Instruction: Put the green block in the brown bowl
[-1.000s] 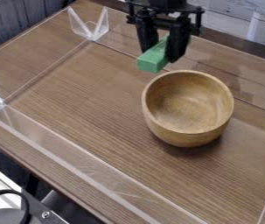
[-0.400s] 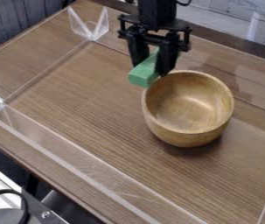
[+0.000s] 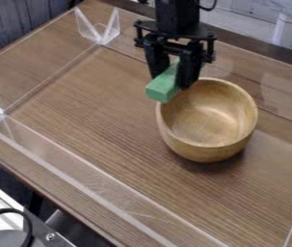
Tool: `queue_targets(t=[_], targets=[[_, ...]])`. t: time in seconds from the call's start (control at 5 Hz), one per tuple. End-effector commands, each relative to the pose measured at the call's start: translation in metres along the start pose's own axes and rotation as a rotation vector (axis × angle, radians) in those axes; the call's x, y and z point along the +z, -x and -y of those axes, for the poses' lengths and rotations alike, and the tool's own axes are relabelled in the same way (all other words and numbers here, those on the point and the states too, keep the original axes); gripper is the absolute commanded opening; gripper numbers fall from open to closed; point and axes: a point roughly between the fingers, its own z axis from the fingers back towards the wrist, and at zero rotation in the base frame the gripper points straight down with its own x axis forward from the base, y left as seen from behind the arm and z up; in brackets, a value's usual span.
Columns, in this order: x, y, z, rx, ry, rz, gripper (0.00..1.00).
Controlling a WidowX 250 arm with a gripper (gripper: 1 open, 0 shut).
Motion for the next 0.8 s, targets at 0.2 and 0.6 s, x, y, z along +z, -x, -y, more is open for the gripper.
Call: queue_targets(t=[0.2,0.6], targets=[[0.006,0.002,0.018,-0.039,0.0,0.068,0.0],[-0.016,-0.011,0.042,-0.038,-0.001,0.032,0.0]])
